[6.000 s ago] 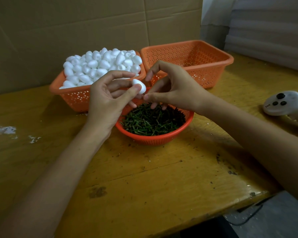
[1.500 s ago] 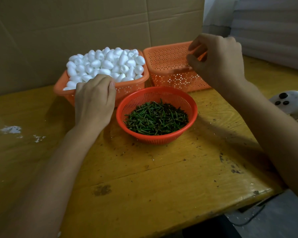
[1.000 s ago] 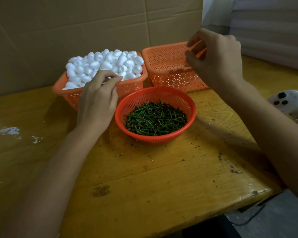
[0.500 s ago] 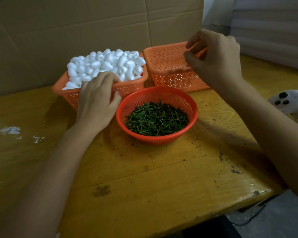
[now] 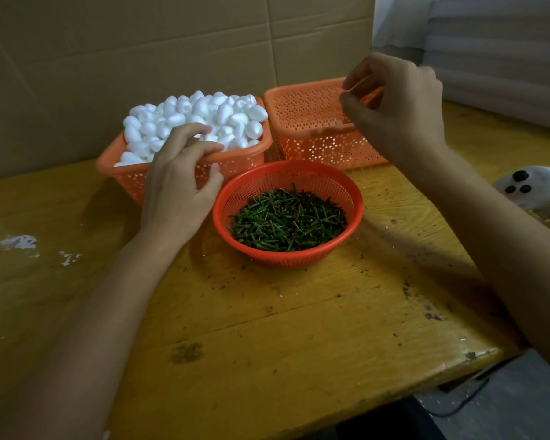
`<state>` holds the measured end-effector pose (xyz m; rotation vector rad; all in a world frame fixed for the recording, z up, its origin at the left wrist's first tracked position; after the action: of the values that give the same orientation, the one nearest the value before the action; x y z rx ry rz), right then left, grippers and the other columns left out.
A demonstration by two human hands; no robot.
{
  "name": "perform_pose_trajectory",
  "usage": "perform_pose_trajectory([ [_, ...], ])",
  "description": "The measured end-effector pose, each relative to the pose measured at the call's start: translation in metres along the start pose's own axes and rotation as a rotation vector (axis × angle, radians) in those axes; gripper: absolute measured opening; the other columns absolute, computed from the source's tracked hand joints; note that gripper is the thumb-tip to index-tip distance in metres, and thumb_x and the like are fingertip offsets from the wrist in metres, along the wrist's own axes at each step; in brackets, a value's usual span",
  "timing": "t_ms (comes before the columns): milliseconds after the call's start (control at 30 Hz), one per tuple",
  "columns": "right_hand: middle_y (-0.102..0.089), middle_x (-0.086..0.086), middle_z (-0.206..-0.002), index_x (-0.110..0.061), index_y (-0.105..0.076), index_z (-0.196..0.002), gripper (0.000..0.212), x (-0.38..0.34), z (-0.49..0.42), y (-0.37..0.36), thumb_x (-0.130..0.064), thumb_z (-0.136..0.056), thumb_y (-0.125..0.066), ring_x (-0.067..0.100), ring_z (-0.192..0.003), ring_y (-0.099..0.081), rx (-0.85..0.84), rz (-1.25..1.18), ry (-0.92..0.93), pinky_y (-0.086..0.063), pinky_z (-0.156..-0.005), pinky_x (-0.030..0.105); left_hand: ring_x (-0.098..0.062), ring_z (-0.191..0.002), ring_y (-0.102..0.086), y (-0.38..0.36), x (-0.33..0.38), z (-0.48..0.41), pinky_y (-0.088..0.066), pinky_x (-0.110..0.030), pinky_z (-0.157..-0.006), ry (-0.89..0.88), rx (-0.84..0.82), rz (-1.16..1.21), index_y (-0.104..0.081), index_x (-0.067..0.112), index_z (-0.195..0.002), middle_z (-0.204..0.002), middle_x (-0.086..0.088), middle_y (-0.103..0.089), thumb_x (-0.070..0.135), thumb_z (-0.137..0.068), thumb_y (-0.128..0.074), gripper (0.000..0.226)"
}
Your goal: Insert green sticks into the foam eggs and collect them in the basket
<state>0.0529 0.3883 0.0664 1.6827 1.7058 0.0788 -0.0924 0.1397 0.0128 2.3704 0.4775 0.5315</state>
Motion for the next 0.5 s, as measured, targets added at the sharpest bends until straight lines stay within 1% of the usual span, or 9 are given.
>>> perform_pose_trajectory([
  [100, -0.077, -0.008, -0.099, -0.021, -0.073, -0.106, 0.022, 0.001, 0.0, -0.001, -0.036, -0.092, -0.066, 0.009, -0.084, -0.074, -0.01, -0.009, 0.0, -0.061, -0.087, 0.041, -0.022, -0.134, -0.054, 0.004, 0.003, 0.002, -0.041, -0.02, -0.109, -0.008, 0.083, 0.037, -0.072, 0.003, -0.128, -0.145, -0.01, -0.056, 0.007, -0.1, -0.062, 0.03],
  [133, -0.078, -0.008, -0.098, -0.021, -0.073, -0.106, 0.022, 0.001, 0.001, -0.002, -0.036, -0.091, -0.066, 0.009, -0.084, -0.074, -0.016, -0.011, 0.0, -0.061, -0.086, 0.041, -0.022, -0.134, -0.055, 0.006, 0.005, 0.002, -0.04, -0.017, -0.109, -0.022, 0.127, 0.048, -0.072, 0.002, -0.126, -0.143, -0.012, -0.058, 0.004, -0.1, -0.061, 0.029],
  [167, -0.078, -0.008, -0.097, -0.022, -0.073, -0.105, 0.021, 0.0, 0.002, -0.002, -0.036, -0.091, -0.066, 0.009, -0.084, -0.074, -0.021, -0.012, 0.002, -0.06, -0.086, 0.042, -0.023, -0.132, -0.056, 0.009, 0.008, 0.003, -0.041, -0.017, -0.11, -0.047, 0.174, 0.056, -0.073, 0.001, -0.124, -0.141, -0.015, -0.059, 0.002, -0.099, -0.062, 0.028],
  [200, -0.077, -0.009, -0.097, -0.022, -0.073, -0.105, 0.021, -0.001, 0.002, -0.003, -0.036, -0.091, -0.066, 0.009, -0.083, -0.073, -0.026, -0.013, 0.007, -0.06, -0.086, 0.041, -0.025, -0.13, -0.058, 0.012, 0.01, 0.003, -0.044, -0.021, -0.11, -0.077, 0.223, 0.059, -0.074, 0.0, -0.122, -0.137, -0.017, -0.062, 0.0, -0.099, -0.062, 0.026],
  [267, -0.077, -0.011, -0.096, -0.023, -0.073, -0.105, 0.02, -0.003, 0.004, -0.005, -0.036, -0.092, -0.066, 0.006, -0.081, -0.072, -0.035, -0.019, 0.02, -0.06, -0.086, 0.04, -0.029, -0.124, -0.063, 0.018, 0.012, 0.004, -0.052, -0.035, -0.106, -0.124, 0.321, 0.046, -0.076, -0.001, -0.115, -0.13, -0.019, -0.066, -0.001, -0.098, -0.065, 0.02],
  [333, -0.076, -0.011, -0.097, -0.021, -0.073, -0.106, 0.02, -0.006, 0.006, -0.007, -0.034, -0.092, -0.066, 0.007, -0.081, -0.072, -0.067, -0.032, 0.048, -0.06, -0.085, 0.041, -0.03, -0.117, -0.067, 0.023, 0.013, 0.004, -0.055, -0.041, -0.1, -0.141, 0.396, 0.029, -0.078, -0.001, -0.109, -0.124, -0.019, -0.069, -0.001, -0.097, -0.068, 0.015],
  [367, -0.076, -0.01, -0.097, -0.02, -0.073, -0.107, 0.02, -0.007, 0.007, -0.009, -0.032, -0.092, -0.067, 0.008, -0.082, -0.072, -0.104, -0.05, 0.068, -0.06, -0.084, 0.042, -0.03, -0.115, -0.068, 0.023, 0.014, 0.004, -0.056, -0.039, -0.099, -0.146, 0.413, 0.031, -0.079, -0.001, -0.105, -0.121, -0.018, -0.071, -0.001, -0.097, -0.069, 0.013],
  [433, -0.076, -0.008, -0.095, -0.018, -0.073, -0.106, 0.016, -0.013, 0.009, -0.015, -0.025, -0.093, -0.069, 0.008, -0.08, -0.073, -0.24, -0.138, 0.105, -0.06, -0.08, 0.044, -0.029, -0.11, -0.069, 0.023, 0.018, 0.006, -0.054, -0.03, -0.098, -0.158, 0.411, 0.043, -0.079, -0.001, -0.1, -0.116, -0.018, -0.072, -0.002, -0.096, -0.07, 0.01],
  [500, -0.077, -0.004, -0.091, -0.012, -0.074, -0.102, 0.009, -0.021, 0.013, -0.023, -0.014, -0.093, -0.071, 0.009, -0.076, -0.074, -0.423, -0.268, 0.173, -0.061, -0.074, 0.037, -0.028, -0.108, -0.07, 0.021, 0.021, 0.007, -0.05, -0.021, -0.097, -0.165, 0.394, 0.045, -0.079, -0.002, -0.098, -0.113, -0.018, -0.073, -0.002, -0.095, -0.071, 0.008],
])
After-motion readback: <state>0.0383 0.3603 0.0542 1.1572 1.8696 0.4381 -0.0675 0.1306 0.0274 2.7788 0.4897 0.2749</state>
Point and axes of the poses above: each hand's wrist, its own z-axis away from the middle knuckle, its own y-axis out of the back of the hand, x = y × z, the point moved 4 cm from there along -z, towards the middle knuckle
